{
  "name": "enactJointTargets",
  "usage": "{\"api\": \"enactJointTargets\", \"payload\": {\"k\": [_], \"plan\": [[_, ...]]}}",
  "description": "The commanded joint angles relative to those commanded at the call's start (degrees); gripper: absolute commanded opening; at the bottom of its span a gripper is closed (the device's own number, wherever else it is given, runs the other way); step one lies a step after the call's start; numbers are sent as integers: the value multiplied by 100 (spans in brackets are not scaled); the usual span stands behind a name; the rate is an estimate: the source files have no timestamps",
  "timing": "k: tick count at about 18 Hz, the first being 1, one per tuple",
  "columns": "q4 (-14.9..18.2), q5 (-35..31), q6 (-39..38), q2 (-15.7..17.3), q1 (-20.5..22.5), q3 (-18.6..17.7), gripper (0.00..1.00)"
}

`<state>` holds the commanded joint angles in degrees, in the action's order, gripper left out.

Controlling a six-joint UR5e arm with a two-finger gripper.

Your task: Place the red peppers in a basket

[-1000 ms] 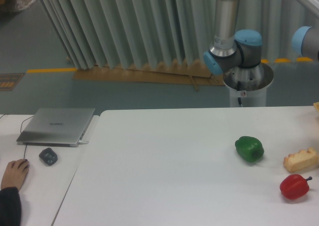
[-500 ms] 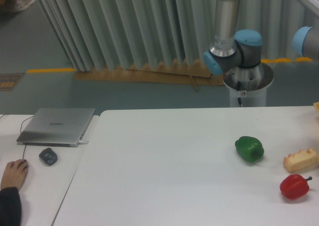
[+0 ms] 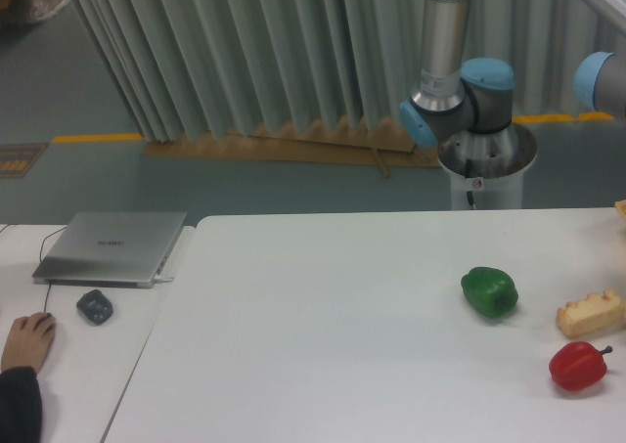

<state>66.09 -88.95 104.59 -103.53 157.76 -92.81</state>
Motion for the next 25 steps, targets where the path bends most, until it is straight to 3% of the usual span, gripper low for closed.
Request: {"api": "enactJointTargets", "payload": {"k": [17, 25], "plan": [[0, 9, -44, -18, -70, 0, 100], [-18, 70, -589, -26, -386, 0, 100]]}}
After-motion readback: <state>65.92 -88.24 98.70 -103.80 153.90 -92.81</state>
